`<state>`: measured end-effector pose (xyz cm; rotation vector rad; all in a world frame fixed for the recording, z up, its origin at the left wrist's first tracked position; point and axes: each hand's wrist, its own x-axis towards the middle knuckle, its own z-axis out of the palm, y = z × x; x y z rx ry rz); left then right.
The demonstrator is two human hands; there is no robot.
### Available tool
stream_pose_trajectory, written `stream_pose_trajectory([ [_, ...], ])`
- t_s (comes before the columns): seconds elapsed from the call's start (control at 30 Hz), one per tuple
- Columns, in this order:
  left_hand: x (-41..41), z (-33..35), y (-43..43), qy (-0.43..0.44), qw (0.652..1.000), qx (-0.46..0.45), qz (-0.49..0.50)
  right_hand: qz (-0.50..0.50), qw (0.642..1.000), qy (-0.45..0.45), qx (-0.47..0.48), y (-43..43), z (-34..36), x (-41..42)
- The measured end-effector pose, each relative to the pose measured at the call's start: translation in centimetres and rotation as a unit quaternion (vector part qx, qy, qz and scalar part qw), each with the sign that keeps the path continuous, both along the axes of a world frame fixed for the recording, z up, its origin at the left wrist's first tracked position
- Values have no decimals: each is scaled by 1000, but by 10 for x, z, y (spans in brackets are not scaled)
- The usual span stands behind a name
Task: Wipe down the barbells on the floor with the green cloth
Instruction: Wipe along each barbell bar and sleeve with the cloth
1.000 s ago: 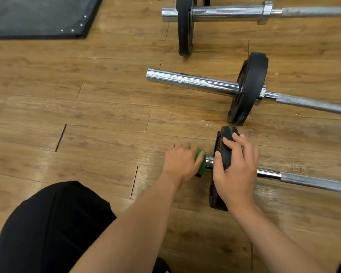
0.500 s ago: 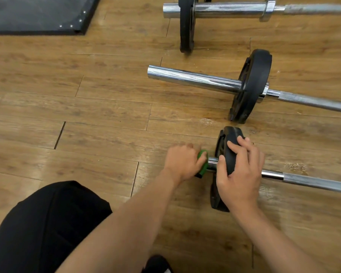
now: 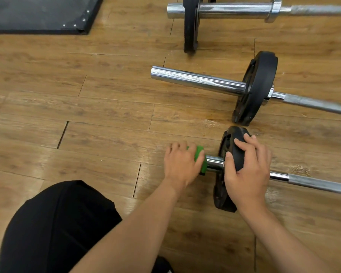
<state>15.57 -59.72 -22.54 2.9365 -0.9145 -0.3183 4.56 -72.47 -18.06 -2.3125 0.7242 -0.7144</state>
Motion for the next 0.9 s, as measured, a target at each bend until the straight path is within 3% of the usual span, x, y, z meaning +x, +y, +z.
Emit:
stream_pose_trajectory([
  [0.07,-7,1,-7,13,998,-23,52,-4,1000,0,7,-2,2,1],
  [0.27,-59,-6,-19,-25,989,-128,-75,2,1000,-4,-5,2,1,-1],
  [0.37,-15,-1,-6,-4,992,-50,-119,5,1000,-6,-1,2,1,-2],
  [0.47,9,4,-5,13,999,-5,-34,4,1000,-10,1,2,0,-1],
  [0.53,-8,7,-12,-7,1000,2,-30,1,1000,-9,-2,2,-1,-2],
  [0.67,-46,7,-15,19,995,-47,-89,8,1000,-7,-19,6,0,-6],
  [0.77,-24,12,-11,28,988,-2,-154,12,1000,0,-11,5,2,-6],
  [0.9,-7,24,-31,39,993,95,-61,11,1000,-1,4,4,2,-4],
])
